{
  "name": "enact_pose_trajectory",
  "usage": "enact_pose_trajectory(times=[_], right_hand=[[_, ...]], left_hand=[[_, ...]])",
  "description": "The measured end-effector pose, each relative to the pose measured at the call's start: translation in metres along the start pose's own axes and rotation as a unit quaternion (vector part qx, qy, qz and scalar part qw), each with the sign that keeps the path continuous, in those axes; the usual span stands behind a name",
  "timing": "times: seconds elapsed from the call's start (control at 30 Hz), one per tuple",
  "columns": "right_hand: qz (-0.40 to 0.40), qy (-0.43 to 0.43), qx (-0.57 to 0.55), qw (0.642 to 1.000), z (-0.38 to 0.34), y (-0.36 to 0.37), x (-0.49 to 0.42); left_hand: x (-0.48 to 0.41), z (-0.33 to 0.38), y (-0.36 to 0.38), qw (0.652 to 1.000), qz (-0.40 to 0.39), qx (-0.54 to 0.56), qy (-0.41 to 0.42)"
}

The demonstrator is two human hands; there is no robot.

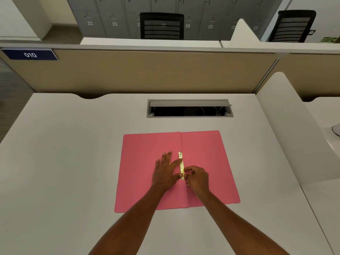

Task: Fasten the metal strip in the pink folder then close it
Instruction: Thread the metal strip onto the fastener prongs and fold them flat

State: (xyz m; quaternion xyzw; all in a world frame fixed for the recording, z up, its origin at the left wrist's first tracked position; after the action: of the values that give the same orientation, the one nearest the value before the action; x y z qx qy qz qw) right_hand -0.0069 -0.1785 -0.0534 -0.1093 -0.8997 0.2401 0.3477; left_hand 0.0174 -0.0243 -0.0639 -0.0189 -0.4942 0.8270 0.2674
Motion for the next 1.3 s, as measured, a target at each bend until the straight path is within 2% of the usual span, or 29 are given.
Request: enact_pose_trajectory(times=[0.13, 0.23, 0.33, 0.5, 0.8, 1.07, 1.3], right_hand=[[-0.013, 0.069, -0.051, 0.996, -0.001, -0.003, -0.005], [-0.032, 0.076, -0.026, 0.996, -0.001, 0.000, -0.004], [-0.036, 0.043, 0.027, 0.998, -0.001, 0.002, -0.001], [0.002, -0.004, 0.091, 0.996, 0.002, 0.004, 0.008], [0.060, -0.107, 0.221, 0.967, 0.011, 0.007, 0.024], [0.087, -0.154, 0.339, 0.924, 0.014, 0.007, 0.029], [0.085, -0.161, 0.367, 0.912, 0.012, 0.002, 0.022]], left_hand=[[0.000, 0.000, -0.001, 1.000, -0.001, 0.000, -0.002], [0.000, 0.001, -0.002, 1.000, 0.001, 0.002, -0.003], [0.000, 0.001, -0.002, 1.000, -0.001, -0.001, -0.006], [-0.002, 0.006, -0.002, 1.000, 0.018, 0.010, -0.024], [-0.003, 0.011, 0.000, 0.999, 0.028, 0.006, -0.035], [-0.004, 0.012, -0.001, 0.999, 0.015, 0.006, -0.040], [-0.003, 0.012, 0.000, 0.999, 0.013, 0.009, -0.041]])
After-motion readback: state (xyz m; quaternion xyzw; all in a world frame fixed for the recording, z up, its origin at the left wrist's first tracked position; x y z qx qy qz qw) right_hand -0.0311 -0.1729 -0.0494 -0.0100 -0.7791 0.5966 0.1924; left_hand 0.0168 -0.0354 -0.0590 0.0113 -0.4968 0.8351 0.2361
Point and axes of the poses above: each hand's wrist, its own x-axis away from the middle knuckle, its own y-axis out of the palm, z = x × y, the point moved 4 cm from there along -x, towards the middle knuckle, and after that the axes turned 14 degrees about y, right-handed, at the moved point
